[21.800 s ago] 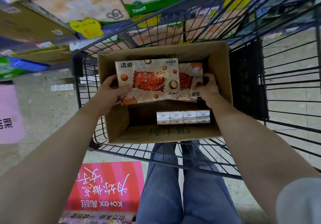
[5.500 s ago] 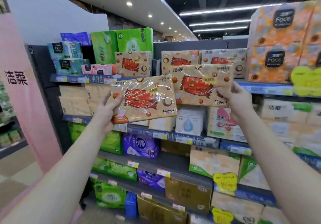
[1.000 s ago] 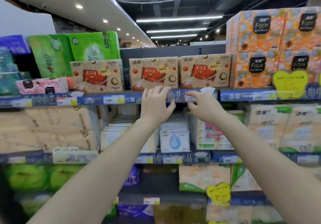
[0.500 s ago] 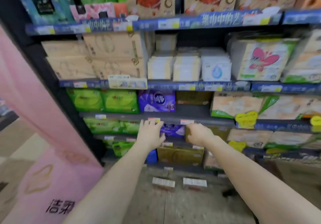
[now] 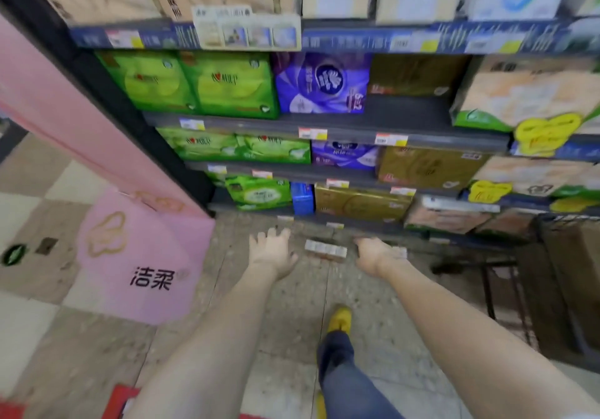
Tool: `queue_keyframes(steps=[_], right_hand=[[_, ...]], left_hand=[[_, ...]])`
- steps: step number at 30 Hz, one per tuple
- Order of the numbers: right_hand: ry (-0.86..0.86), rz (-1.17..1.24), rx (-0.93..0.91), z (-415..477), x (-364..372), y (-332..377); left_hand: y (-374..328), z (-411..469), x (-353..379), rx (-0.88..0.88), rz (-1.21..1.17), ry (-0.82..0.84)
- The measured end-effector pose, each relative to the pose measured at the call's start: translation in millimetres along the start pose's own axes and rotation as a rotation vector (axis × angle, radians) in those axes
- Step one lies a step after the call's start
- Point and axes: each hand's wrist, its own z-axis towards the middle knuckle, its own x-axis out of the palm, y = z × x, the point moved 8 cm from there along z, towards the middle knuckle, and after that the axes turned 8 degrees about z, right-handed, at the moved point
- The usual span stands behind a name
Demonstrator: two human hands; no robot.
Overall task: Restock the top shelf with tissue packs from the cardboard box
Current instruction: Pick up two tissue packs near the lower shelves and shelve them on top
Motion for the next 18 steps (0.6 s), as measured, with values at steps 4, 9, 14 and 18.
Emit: queue_keyframes(steps=[4, 9, 14, 18], right_hand=[[0.06, 0.09, 0.06, 49, 25, -11], [0.059, 0.163, 0.113, 117, 45, -27], [0.078, 0.166, 0.205, 187, 73, -50], [0.042, 0.213, 0.275, 237, 104, -76]], left_hand=[[2, 47, 30, -0.006, -0.021, 0.097], [1, 108, 70, 0.014, -0.058, 0.188], [7, 170, 124, 0.003, -0.103, 0.237], [13, 223, 181, -0.012, -0.09, 0.3]])
